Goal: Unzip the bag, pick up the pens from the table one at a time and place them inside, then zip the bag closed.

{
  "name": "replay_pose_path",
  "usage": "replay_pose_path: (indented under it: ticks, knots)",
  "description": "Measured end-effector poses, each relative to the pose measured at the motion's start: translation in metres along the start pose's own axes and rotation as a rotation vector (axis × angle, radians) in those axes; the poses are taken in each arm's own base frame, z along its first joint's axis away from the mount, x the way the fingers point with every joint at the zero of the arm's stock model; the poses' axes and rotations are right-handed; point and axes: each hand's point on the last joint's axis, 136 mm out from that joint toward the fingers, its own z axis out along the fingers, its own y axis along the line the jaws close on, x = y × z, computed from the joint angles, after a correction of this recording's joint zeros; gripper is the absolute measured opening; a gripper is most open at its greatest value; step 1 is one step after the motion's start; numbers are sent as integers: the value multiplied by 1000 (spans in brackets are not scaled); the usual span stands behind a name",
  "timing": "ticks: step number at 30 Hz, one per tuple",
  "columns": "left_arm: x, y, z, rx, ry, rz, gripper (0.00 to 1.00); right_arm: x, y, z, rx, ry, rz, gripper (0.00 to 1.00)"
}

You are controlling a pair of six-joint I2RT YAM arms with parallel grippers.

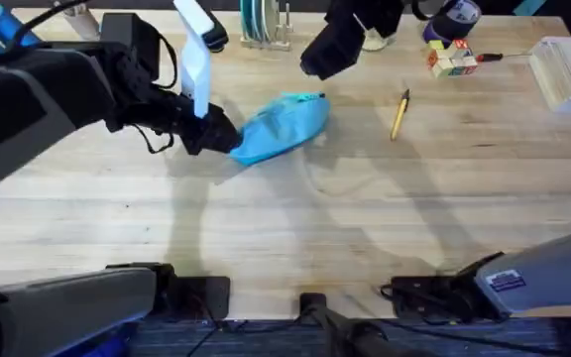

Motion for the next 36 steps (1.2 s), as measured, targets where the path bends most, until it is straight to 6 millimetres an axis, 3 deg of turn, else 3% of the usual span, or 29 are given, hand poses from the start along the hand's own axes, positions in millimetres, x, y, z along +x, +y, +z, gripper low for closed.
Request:
replay_pose_path:
  ticks: [13, 24, 36]
  knots:
    - [1, -11, 0, 48, -6, -25, 42, 14, 23, 2, -69, 76, 37, 995]
    - [0, -11, 0, 52, -9, -26, 42, 16, 24, 3, -76, 82, 44, 996]
    - [0, -11, 0, 51, -10, -25, 42, 41, 4, 56, -98, 203, 84, 996]
